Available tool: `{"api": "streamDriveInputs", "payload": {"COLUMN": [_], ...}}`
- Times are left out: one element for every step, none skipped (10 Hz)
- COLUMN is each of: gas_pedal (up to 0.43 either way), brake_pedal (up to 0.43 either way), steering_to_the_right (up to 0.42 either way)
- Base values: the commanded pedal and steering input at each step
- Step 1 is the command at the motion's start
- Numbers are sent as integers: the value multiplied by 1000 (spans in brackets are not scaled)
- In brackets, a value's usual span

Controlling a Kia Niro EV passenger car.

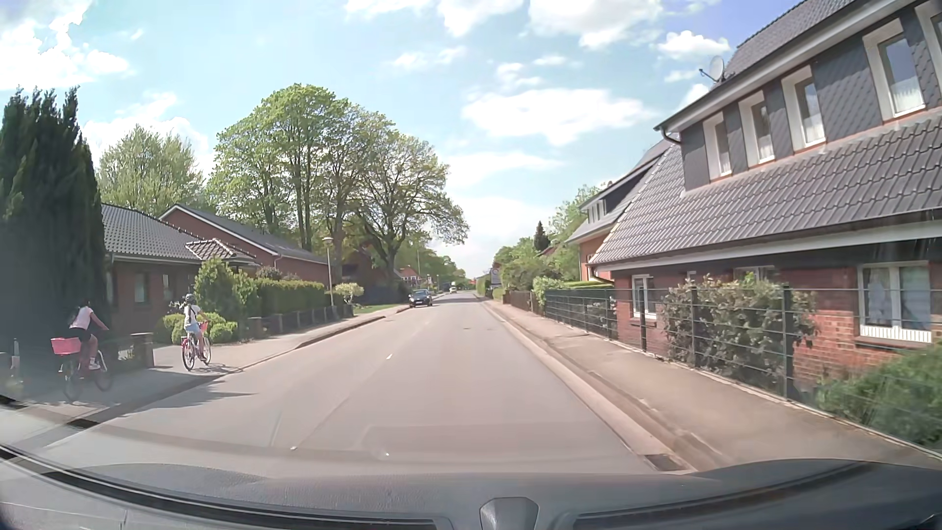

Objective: Follow the waypoints while adhering to traffic rules and regulations

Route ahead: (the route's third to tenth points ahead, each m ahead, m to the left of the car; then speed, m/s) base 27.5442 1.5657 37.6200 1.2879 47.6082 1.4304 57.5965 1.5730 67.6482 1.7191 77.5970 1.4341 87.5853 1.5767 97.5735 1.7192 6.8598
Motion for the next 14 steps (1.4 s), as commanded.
{"api": "streamDriveInputs", "payload": {"gas_pedal": [319, 350, 350, 350, 350, 350, 350, 350, 350, 339, 331, 319, 311, 287], "brake_pedal": [0, 0, 0, 0, 0, 0, 0, 0, 0, 0, 0, 0, 0, 0], "steering_to_the_right": [-17, -9, -4, -3, -5, -9, -10, -10, -9, -9, -9, -9, -9, -9]}}
